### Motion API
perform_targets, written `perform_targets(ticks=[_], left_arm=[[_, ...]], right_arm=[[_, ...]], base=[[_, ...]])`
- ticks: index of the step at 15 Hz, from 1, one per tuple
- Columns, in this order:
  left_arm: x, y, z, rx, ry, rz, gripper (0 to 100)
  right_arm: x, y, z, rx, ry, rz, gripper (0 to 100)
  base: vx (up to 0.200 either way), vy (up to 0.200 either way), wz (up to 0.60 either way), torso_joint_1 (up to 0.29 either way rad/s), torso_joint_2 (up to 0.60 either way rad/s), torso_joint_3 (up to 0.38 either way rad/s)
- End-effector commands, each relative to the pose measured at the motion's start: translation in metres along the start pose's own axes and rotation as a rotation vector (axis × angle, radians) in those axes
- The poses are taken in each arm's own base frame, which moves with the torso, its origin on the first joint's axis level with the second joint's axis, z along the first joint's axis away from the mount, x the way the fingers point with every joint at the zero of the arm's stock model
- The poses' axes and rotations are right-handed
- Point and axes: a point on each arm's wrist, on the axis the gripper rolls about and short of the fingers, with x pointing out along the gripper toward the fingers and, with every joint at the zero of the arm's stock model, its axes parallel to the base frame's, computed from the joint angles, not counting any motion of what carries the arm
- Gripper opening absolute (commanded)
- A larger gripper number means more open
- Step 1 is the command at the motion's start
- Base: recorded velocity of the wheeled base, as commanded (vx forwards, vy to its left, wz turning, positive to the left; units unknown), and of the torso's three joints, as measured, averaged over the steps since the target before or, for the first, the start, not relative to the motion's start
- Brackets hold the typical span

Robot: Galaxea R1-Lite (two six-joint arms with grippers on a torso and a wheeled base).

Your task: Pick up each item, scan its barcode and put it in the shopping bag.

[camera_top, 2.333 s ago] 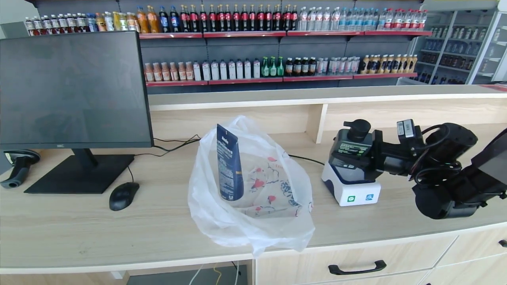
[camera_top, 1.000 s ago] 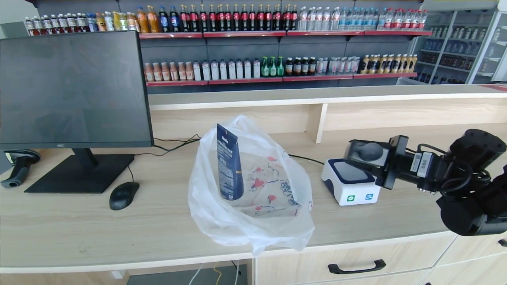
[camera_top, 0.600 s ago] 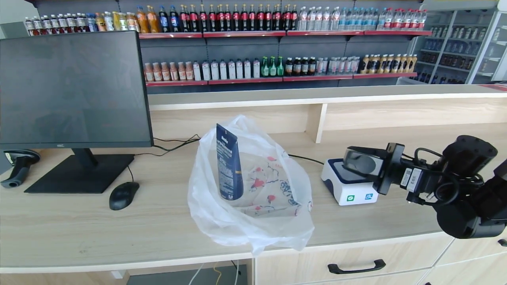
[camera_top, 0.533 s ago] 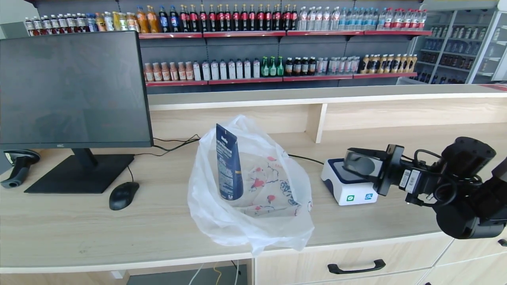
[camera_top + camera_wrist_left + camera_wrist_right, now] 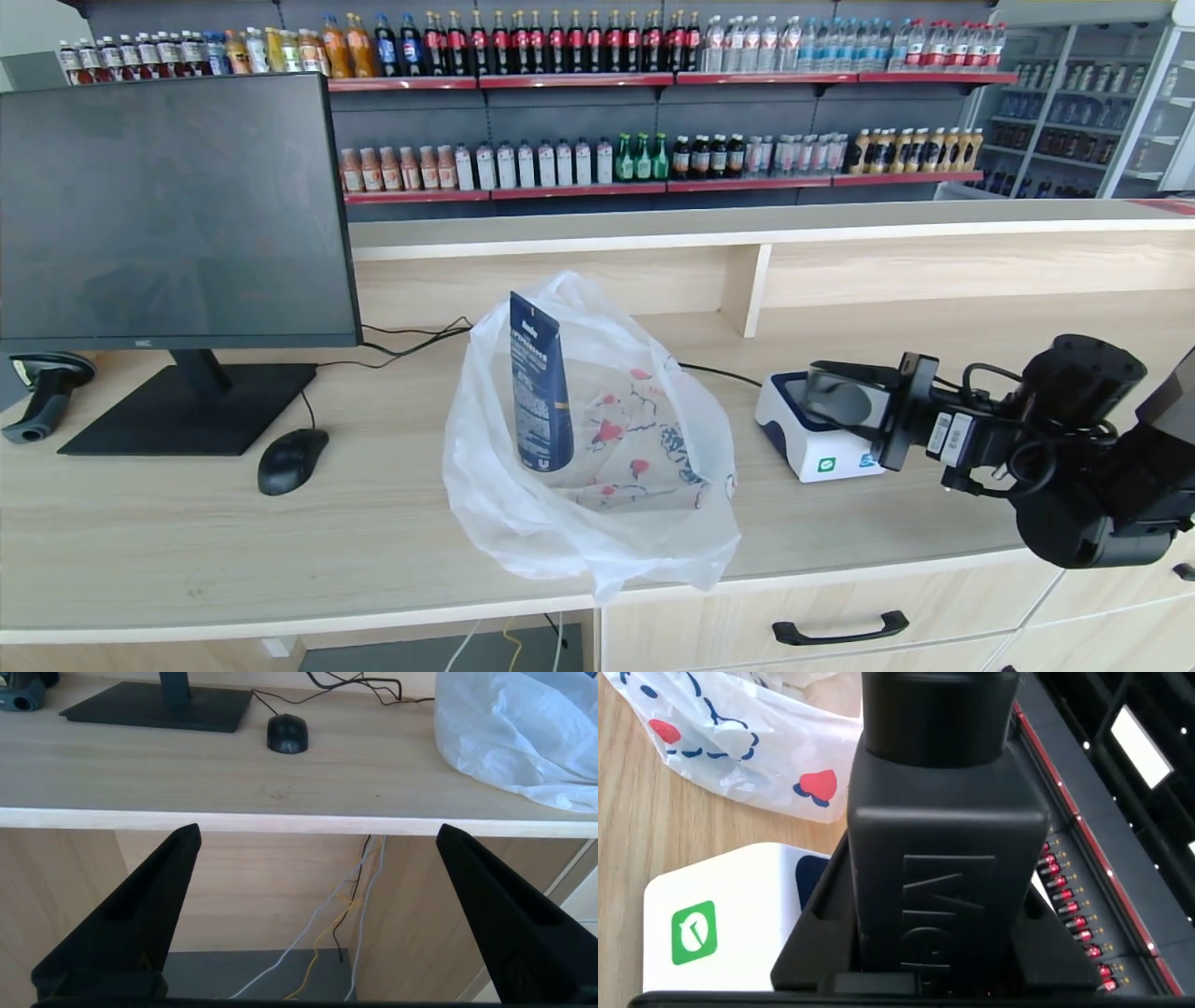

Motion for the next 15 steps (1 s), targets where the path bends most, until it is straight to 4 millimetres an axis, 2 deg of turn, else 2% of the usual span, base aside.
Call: perform_targets(ticks=[1,10,15], left_arm=[[0.0,0.0,0.0,-0.001,0.0,-0.001,100],[0.0,0.0,0.0,0.0,0.0,0.001,100],[0.0,0.0,0.0,0.0,0.0,0.001,100]], right_arm=[[0.0,0.007,-0.005,0.021,0.006,0.009,0],[-0.003,0.011,-0.004,0.04,0.011,0.017,0],[-0.015,-0.005,0.009,0.019,0.029,-0.011,0]], base=[[0.0,0.0,0.0,0.0,0.0,0.0],[0.0,0.0,0.0,0.0,0.0,0.0],[0.0,0.0,0.0,0.0,0.0,0.0]])
